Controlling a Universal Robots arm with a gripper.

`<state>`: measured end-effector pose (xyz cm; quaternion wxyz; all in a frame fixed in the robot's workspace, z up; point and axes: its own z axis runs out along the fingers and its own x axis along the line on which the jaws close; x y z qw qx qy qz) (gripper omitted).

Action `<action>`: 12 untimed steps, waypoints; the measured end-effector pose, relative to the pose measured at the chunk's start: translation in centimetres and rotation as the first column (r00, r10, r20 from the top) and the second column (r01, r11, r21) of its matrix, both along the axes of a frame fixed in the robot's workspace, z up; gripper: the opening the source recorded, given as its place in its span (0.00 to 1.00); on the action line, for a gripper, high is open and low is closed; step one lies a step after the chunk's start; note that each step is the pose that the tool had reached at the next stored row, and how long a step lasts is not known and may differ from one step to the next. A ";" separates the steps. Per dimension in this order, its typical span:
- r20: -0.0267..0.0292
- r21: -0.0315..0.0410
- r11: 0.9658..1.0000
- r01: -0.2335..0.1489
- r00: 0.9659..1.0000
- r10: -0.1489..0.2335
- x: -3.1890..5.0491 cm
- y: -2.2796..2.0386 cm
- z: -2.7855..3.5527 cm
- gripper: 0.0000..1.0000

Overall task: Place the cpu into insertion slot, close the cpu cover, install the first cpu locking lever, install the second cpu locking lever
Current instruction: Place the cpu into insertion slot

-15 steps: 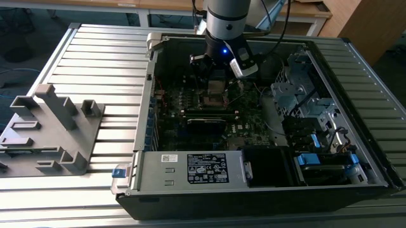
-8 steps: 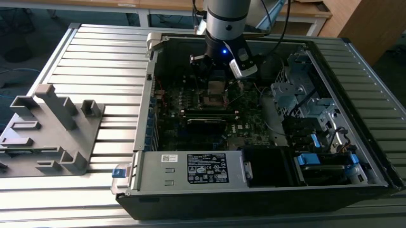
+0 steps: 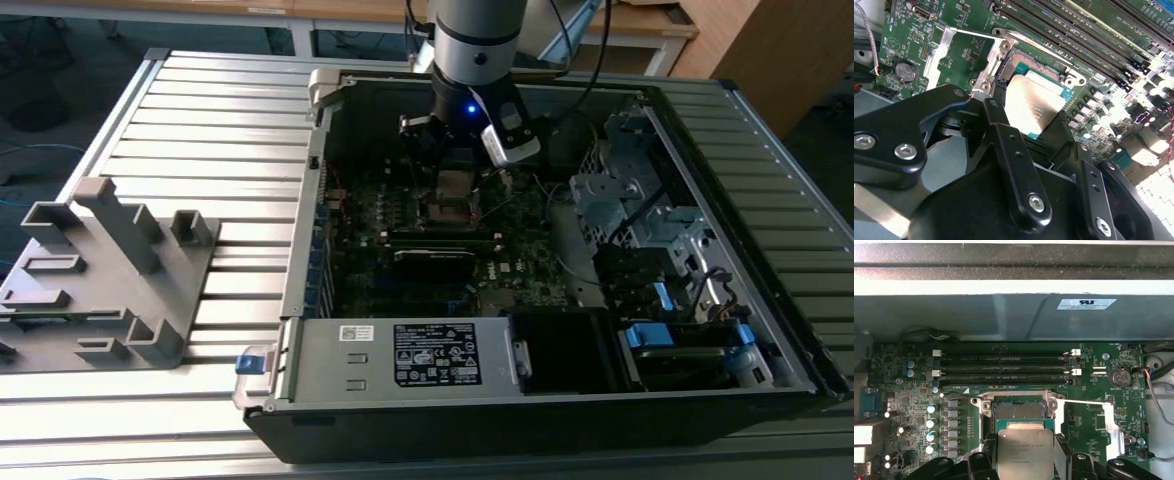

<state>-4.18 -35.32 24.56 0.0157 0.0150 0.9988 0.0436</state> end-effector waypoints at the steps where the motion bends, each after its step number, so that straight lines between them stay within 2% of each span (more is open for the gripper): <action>1: 0.000 0.000 1.000 0.001 1.000 -0.001 0.00 0.00 0.00 0.54; 12: 0.000 0.000 1.000 0.006 1.000 -0.006 0.00 0.00 -0.04 0.54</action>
